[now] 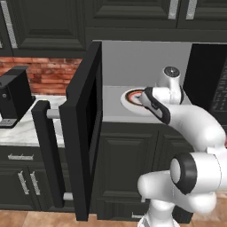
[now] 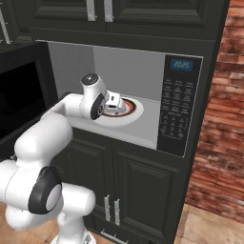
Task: Pick the marshmallow from the counter and place it in the microwave. Then turn on the microwave.
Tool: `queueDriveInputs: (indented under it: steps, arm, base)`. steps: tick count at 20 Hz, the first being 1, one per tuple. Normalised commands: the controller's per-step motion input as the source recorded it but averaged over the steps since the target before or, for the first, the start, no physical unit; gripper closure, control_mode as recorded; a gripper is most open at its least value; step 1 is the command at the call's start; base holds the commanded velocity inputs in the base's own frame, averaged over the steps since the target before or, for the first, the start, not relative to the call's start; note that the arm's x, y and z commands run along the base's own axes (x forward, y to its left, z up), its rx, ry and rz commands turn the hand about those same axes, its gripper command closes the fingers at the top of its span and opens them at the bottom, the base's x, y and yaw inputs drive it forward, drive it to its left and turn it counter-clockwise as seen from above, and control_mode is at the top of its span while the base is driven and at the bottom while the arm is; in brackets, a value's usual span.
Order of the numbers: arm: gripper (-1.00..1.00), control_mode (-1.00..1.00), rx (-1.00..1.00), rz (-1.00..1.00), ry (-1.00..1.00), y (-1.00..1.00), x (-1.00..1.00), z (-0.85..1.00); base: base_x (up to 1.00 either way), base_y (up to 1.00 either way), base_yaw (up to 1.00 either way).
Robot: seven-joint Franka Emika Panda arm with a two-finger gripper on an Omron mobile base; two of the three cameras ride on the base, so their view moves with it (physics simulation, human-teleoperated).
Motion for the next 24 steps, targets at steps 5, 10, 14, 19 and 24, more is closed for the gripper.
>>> queueDriveInputs:
  steps: [5,10,14,19,24]
  arm:
    - [-1.00,-1.00,0.00,-0.02,0.00,0.00,-0.44,0.00]
    - [-1.00,-1.00,0.00,0.00,-0.01,0.00,-0.56,0.00]
    - [-1.00,-1.00,0.00,0.00,-0.04,0.00,-0.57,0.00]
    - [1.00,-1.00,0.00,0.00,-0.04,0.00,-0.53,0.00]
    - [1.00,-1.00,0.00,0.00,-0.01,0.00,-0.36,0.04]
  base:
    - [0.00,0.00,0.00]
    - [0.00,0.00,0.00]
    - [0.00,0.00,0.00]
    - [0.00,0.00,0.00]
    - [0.00,0.00,0.00]
